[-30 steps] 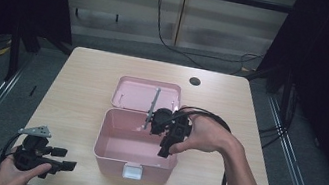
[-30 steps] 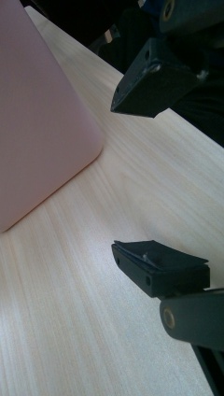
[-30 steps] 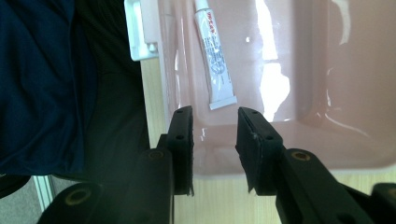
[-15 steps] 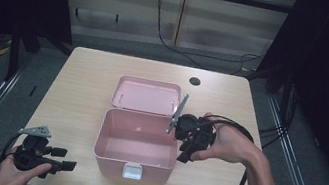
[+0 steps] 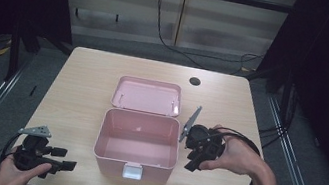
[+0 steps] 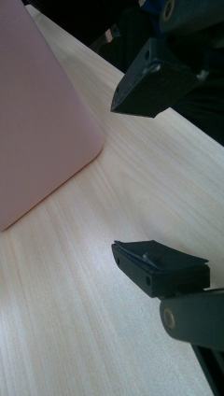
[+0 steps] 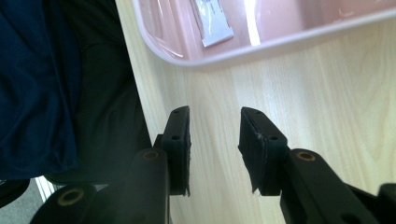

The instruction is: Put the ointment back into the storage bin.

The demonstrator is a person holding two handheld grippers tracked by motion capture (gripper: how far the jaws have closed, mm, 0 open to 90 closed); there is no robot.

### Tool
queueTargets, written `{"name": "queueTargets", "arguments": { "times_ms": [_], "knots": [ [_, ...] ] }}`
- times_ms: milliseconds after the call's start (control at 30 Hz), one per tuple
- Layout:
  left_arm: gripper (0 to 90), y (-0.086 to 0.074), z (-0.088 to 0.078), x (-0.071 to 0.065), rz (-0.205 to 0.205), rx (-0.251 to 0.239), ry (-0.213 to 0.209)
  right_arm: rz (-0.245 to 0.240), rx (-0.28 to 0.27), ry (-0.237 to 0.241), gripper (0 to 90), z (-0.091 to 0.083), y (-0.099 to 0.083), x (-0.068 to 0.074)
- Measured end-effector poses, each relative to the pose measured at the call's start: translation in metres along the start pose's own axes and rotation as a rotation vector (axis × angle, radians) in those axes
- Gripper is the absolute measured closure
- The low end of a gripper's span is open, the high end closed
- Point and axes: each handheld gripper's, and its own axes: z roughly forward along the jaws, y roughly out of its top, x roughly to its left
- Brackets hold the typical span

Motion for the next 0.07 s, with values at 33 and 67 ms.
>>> {"name": "queueTargets", "arguments": {
  "times_ms": [33,67],
  "knots": [
    [27.1,0.0,0.0,0.0001,0.0,0.0,0.0,0.012,0.003,0.004,64.2,0.002,-0.0021,0.0003],
    [27.1,0.0,0.0,0.0001,0.0,0.0,0.0,0.012,0.003,0.004,64.2,0.002,-0.0021,0.0003]
  ]
}}
